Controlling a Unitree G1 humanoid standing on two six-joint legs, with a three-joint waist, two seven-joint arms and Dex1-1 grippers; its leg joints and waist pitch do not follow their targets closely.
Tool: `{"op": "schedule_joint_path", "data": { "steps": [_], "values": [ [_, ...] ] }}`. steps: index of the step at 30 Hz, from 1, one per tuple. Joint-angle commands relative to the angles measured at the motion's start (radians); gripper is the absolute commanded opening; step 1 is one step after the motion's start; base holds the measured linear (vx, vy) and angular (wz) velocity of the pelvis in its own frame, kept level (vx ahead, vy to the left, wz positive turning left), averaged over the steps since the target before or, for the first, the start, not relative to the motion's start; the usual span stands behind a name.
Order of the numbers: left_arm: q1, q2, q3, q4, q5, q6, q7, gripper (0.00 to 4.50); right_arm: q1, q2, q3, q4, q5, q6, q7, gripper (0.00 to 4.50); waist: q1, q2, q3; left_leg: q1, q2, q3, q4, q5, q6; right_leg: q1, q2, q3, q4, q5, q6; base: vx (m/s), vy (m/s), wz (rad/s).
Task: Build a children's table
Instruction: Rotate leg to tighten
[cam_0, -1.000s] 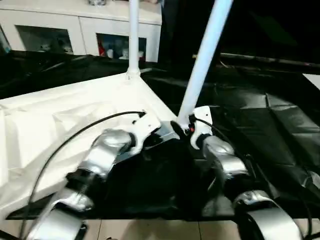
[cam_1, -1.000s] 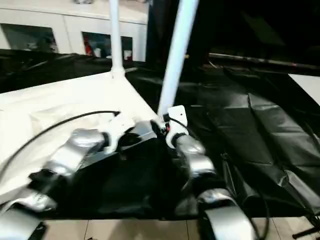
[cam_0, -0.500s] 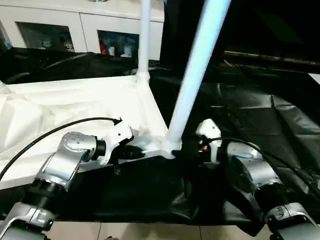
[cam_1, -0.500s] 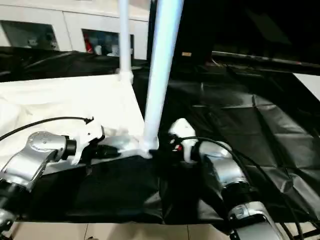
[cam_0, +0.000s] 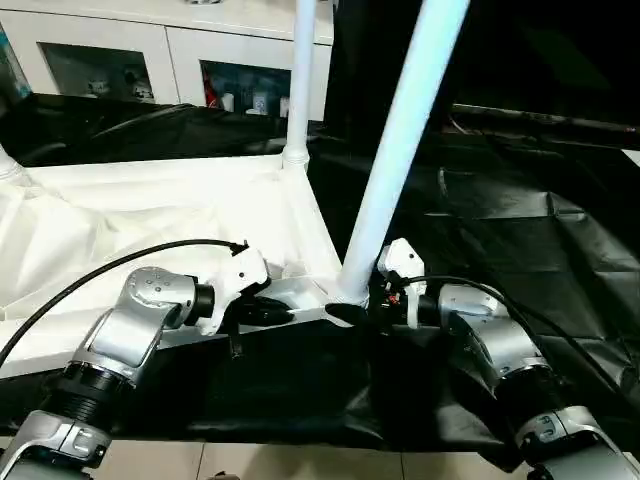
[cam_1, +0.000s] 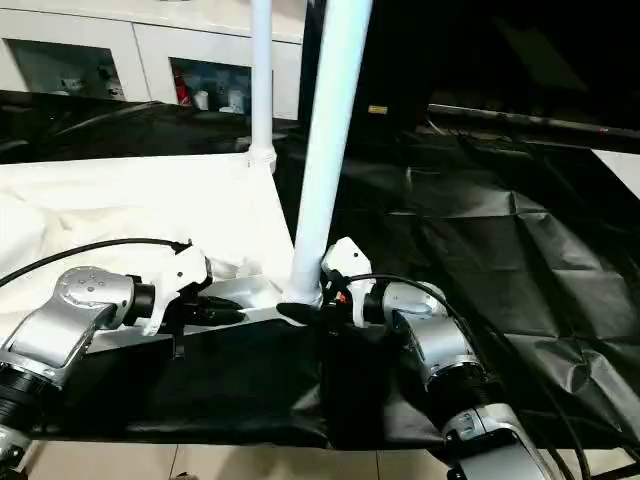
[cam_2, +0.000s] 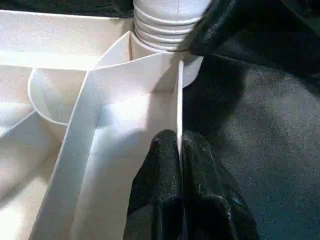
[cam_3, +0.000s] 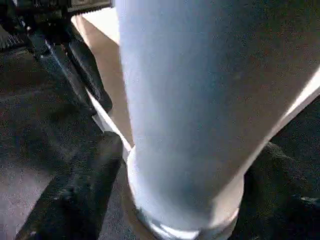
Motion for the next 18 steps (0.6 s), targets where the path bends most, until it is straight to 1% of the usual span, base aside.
{"op": "schedule_joint_path", "data": {
  "steps": [1,2,3,4,6,7,8,11,13,15,16,17,18],
  "values": [
    [0.019,-0.037,-0.016,-0.006,-0.047,-0.010,-0.025,0.00,-0.010,0.006,-0.011,-0.007,0.018,0.004,0.006,3.26,0.002,0.005,-0.054,-0.001,0.029,-0.003,-0.061,-0.133,0.038,0.058,-0.073,0.061,-0.072,-0.169,-0.170,0.000,0.000,0.00],
    [0.020,-0.036,-0.016,-0.005,-0.044,-0.009,-0.024,0.00,-0.008,0.010,-0.013,-0.008,0.021,0.007,0.009,3.15,0.002,0.005,-0.054,0.000,0.029,-0.003,-0.061,-0.133,0.037,0.058,-0.073,0.061,-0.072,-0.171,-0.169,0.000,0.000,0.00],
    [0.020,-0.036,-0.016,-0.005,-0.044,-0.009,-0.024,0.00,-0.008,0.010,-0.013,-0.008,0.021,0.007,0.009,3.15,0.002,0.006,-0.054,-0.001,0.030,-0.003,-0.062,-0.134,0.037,0.058,-0.073,0.061,-0.073,-0.173,-0.169,0.000,0.000,0.00],
    [0.021,-0.036,-0.017,-0.005,-0.042,-0.010,-0.023,0.00,-0.005,0.015,-0.015,-0.007,0.022,0.009,0.007,2.97,0.002,0.005,-0.054,0.000,0.030,-0.003,-0.062,-0.135,0.037,0.058,-0.073,0.062,-0.072,-0.173,-0.168,0.000,0.000,0.00],
    [0.023,-0.034,-0.018,-0.007,-0.041,-0.008,-0.021,0.00,-0.001,0.020,-0.016,-0.004,0.022,0.009,0.007,2.83,0.002,0.005,-0.054,-0.001,0.029,-0.002,-0.061,-0.133,0.037,0.058,-0.073,0.062,-0.072,-0.168,-0.169,0.000,0.000,0.00],
    [0.025,-0.034,-0.018,-0.009,-0.041,-0.008,-0.020,0.00,0.001,0.020,-0.017,-0.003,0.023,0.010,0.005,2.78,0.001,-0.009,-0.054,-0.001,0.030,-0.001,-0.061,-0.131,0.039,0.058,-0.072,0.061,-0.073,-0.174,-0.167,0.000,0.000,0.00],
    [0.026,-0.034,-0.018,-0.010,-0.041,-0.007,-0.019,0.00,0.001,0.020,-0.017,-0.002,0.024,0.010,0.004,2.75,0.004,-0.002,-0.053,-0.001,0.029,-0.003,-0.061,-0.128,0.040,0.059,-0.074,0.061,-0.071,-0.182,-0.165,0.000,0.000,0.00],
    [0.027,-0.037,-0.015,-0.011,-0.042,-0.007,-0.014,0.00,0.000,0.025,-0.030,0.007,0.024,0.015,-0.022,2.72,0.004,-0.001,-0.054,-0.001,0.029,-0.002,-0.060,-0.122,0.041,0.058,-0.074,0.062,-0.072,-0.182,-0.161,0.000,0.000,0.00],
    [0.022,-0.044,-0.011,-0.004,-0.037,-0.011,0.004,0.00,-0.008,0.033,-0.039,0.034,0.004,0.003,-0.079,2.70,0.003,-0.001,-0.052,-0.001,0.030,-0.002,-0.062,-0.131,0.037,0.056,-0.074,0.061,-0.074,-0.199,-0.160,0.000,0.000,0.00],
    [0.008,-0.063,-0.001,0.017,-0.022,-0.015,0.052,0.00,-0.017,0.048,-0.052,0.069,-0.019,-0.001,-0.155,2.70,0.001,0.000,-0.050,0.000,0.030,-0.003,-0.064,-0.149,0.026,0.055,-0.075,0.061,-0.077,-0.235,-0.150,0.000,0.000,0.00],
    [-0.009,-0.082,0.005,0.042,-0.004,-0.010,0.102,0.00,-0.022,0.062,-0.061,0.094,-0.033,-0.003,-0.214,2.70,-0.001,-0.007,-0.049,0.001,0.028,-0.003,-0.064,-0.162,0.020,0.054,-0.075,0.061,-0.082,-0.270,-0.140,0.000,0.000,0.00],
    [-0.023,-0.098,0.005,0.061,0.015,0.000,0.146,0.00,-0.024,0.077,-0.070,0.111,-0.040,0.002,-0.264,2.69,-0.002,-0.005,-0.047,0.002,0.029,-0.004,-0.066,-0.172,0.012,0.051,-0.076,0.061,-0.085,-0.303,-0.131,0.000,0.000,0.00],
    [-0.047,-0.125,0.006,0.095,0.049,0.016,0.222,0.00,-0.029,0.103,-0.086,0.138,-0.050,0.012,-0.346,2.69,-0.005,-0.007,-0.047,0.004,0.029,-0.004,-0.066,-0.184,0.003,0.048,-0.076,0.062,-0.088,-0.330,-0.121,0.000,0.000,0.00]
  ]
}}
